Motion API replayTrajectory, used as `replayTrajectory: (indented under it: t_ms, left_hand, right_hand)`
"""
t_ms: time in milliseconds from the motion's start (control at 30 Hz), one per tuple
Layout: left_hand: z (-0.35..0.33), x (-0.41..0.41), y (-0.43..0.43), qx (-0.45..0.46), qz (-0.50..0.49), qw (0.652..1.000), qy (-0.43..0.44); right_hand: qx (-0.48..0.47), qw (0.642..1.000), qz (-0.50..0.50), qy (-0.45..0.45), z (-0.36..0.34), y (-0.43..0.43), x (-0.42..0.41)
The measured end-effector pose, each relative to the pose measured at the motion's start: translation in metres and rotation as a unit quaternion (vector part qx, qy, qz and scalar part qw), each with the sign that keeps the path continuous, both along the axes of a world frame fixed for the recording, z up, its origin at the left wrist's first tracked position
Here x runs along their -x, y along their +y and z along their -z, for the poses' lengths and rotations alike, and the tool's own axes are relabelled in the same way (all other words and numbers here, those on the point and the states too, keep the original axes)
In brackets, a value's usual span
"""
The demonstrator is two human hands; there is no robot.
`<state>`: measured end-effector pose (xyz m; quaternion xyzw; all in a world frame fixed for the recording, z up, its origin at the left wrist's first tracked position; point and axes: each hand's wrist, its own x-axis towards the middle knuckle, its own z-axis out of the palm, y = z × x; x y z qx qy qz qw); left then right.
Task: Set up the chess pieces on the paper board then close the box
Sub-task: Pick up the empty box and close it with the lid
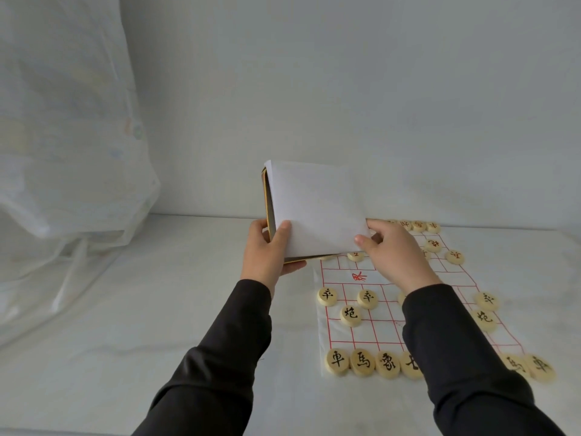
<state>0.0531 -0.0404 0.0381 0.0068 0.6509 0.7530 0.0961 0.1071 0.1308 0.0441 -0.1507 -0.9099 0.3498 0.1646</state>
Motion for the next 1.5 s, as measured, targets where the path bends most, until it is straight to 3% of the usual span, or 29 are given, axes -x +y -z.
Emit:
replayTrajectory:
  t_ms: [133,267,333,433,567,1000,1367,1433,1500]
  left_hand:
    - [-0.005,0.005,-0.007,0.022,-0.027,0.998,0.057]
    - [-0.009,0.008,-0.019,0.096,-0.064,0.981,0.159]
    - [-0.012,0.009,-0.027,0.189,-0.078,0.951,0.233]
    - [-0.017,0.010,-0.039,0.350,-0.079,0.878,0.318]
    - [-0.018,0.011,-0.047,0.435,-0.062,0.830,0.344]
    - [-0.016,0.014,-0.053,0.450,-0.005,0.823,0.347]
    - [-0.017,0.017,-0.053,0.436,-0.032,0.813,0.385]
    - [-0.017,0.018,-0.054,0.421,-0.051,0.815,0.394]
    - [-0.016,0.019,-0.056,0.404,-0.075,0.812,0.414]
  right_hand:
    - [-0.044,0.999,-0.006,0.016,0.001,-0.003,0.003]
    - [0.008,0.994,0.006,0.107,-0.003,-0.015,0.008]
    - [0.019,0.983,0.000,0.183,-0.008,-0.020,0.008]
    - [-0.008,0.962,-0.032,0.273,-0.015,-0.029,0.006]
    - [-0.037,0.953,-0.045,0.296,-0.017,-0.043,0.007]
    - [-0.006,0.956,-0.010,0.293,-0.011,-0.055,0.009]
    - [-0.013,0.961,-0.035,0.274,-0.017,-0.052,0.011]
    - [0.010,0.960,-0.058,0.275,-0.019,-0.052,0.012]
    - [0.098,0.960,-0.079,0.250,-0.021,-0.055,0.013]
